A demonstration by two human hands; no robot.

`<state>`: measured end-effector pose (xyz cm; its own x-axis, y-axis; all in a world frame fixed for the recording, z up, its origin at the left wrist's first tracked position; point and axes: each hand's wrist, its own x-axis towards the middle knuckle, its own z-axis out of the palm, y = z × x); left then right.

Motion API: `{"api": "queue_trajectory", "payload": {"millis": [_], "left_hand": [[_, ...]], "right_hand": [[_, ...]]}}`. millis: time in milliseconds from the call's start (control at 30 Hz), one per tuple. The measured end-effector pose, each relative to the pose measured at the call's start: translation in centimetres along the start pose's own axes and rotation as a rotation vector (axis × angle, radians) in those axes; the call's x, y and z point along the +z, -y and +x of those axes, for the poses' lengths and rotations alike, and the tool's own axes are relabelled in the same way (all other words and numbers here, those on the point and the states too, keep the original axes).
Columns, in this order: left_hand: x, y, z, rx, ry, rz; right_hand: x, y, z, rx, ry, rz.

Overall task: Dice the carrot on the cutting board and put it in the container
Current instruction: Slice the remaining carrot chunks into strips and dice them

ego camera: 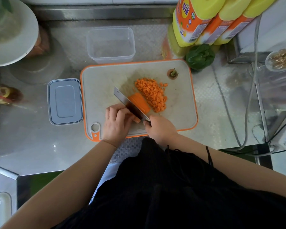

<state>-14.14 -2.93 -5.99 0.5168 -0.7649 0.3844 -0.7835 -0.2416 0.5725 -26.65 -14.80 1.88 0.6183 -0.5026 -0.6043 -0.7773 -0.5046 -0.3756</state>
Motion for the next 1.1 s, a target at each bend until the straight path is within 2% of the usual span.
{"api": "queue_trajectory", "payload": {"millis": [233, 400, 500, 567, 633, 767, 833, 900, 967, 1100], "left_hand": [[-0.4, -0.8, -1.0, -0.129, 0.108, -0.081], [-0.5, -1.3, -0.9, -0.184, 0.090, -0.071], [-1.7, -0.4, -0.4, -0.161, 0.027, 0.016], [-2.9, 1.0, 0.3, -0.131, 0.044, 0.147], [-4.1, 2.4, 1.3, -0.161, 0.127, 0.258], [-4.8, 3.2, 3.4, -0.174, 0.415, 0.358], [-4.7, 2.6, 4.0, -0.180, 0.457, 0.377], [-4.3, 1.7, 4.4, -0.101, 0.406, 0.362], [-3.5, 0.8, 5.1, 0.055, 0.409, 0.349], [-1.9, -0.4, 6.9, 0.220, 0.605, 0.397]], "right_hand": [[0.0, 0.1, 0.1, -0.010, -0.006, 0.020], [-0.1, -0.1, 0.0, -0.006, 0.003, 0.018], [-0.1, -0.2, 0.0, -0.001, 0.008, 0.032], [-0.3, -0.2, -0.2, -0.011, -0.022, 0.078], [-0.6, 0.0, -0.3, -0.022, -0.060, 0.111], [-1.4, -0.1, -0.6, -0.010, -0.105, 0.164], [-1.7, -0.4, -0.7, -0.006, -0.131, 0.191], [-2.1, -0.7, -0.9, 0.003, -0.165, 0.226], [-2.5, -1.0, -1.2, 0.015, -0.206, 0.265], [-2.9, -1.9, -1.5, 0.044, -0.278, 0.328]]}}
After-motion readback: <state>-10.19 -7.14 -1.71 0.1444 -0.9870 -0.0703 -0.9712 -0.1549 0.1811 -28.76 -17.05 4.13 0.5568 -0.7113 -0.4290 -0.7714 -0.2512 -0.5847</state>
